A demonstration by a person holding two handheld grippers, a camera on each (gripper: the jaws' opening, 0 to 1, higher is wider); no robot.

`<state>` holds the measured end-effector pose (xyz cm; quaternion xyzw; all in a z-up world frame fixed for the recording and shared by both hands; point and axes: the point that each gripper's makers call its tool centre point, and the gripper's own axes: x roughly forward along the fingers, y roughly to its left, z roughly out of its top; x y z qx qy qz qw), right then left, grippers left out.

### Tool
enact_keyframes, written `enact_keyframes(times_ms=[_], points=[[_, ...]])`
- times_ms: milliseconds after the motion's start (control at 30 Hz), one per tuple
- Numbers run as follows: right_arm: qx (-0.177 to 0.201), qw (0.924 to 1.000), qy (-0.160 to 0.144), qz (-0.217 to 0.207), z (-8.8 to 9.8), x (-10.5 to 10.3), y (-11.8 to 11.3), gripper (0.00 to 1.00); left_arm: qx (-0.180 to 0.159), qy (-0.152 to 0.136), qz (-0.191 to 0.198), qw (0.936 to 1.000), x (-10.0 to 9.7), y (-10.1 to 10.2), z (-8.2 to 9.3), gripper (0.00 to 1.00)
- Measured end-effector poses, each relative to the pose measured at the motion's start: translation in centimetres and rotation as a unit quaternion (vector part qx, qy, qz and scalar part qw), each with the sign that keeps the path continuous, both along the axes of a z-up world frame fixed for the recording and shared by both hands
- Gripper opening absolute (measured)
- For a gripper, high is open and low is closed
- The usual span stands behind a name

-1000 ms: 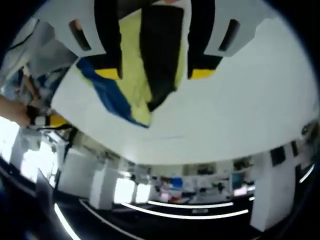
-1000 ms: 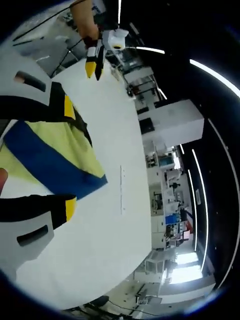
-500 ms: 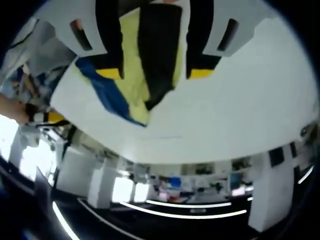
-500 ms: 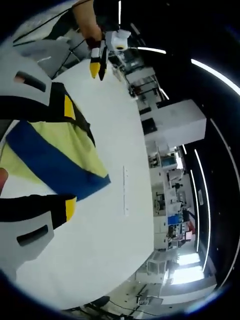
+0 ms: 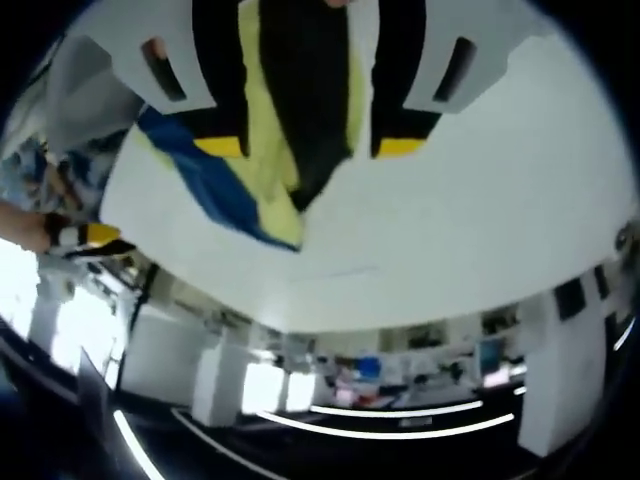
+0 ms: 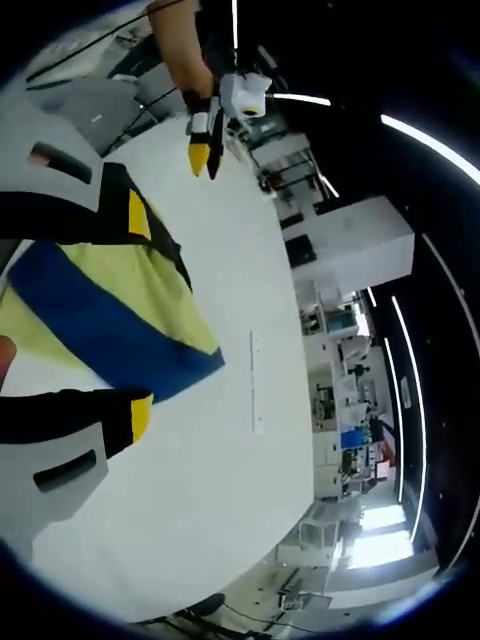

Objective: Fold the garment on the visible template until the final outline fits inside the template.

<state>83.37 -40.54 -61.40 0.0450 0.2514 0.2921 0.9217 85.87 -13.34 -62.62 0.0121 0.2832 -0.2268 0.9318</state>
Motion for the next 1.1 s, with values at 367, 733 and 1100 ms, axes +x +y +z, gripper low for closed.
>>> enact_keyframes(times_ms=[367,733,1100], points=[[-0.005,0.9999,0.009,-0.006,-0.4,0.6,-0.8,0.58,0.023,0.019,-0.057,0.998,6.2,-2.3,-3.0,0.42],[-0.005,0.9996,0.021,-0.016,-1.1,0.7,-1.3,0.58,0.046,0.048,-0.099,0.9929,10.7,-4.8,-7.0,0.41],[-0.005,0.9988,0.037,-0.03,-1.9,0.5,-2.4,0.58,0.055,0.081,-0.101,0.99,13.7,-6.1,-10.8,0.39]])
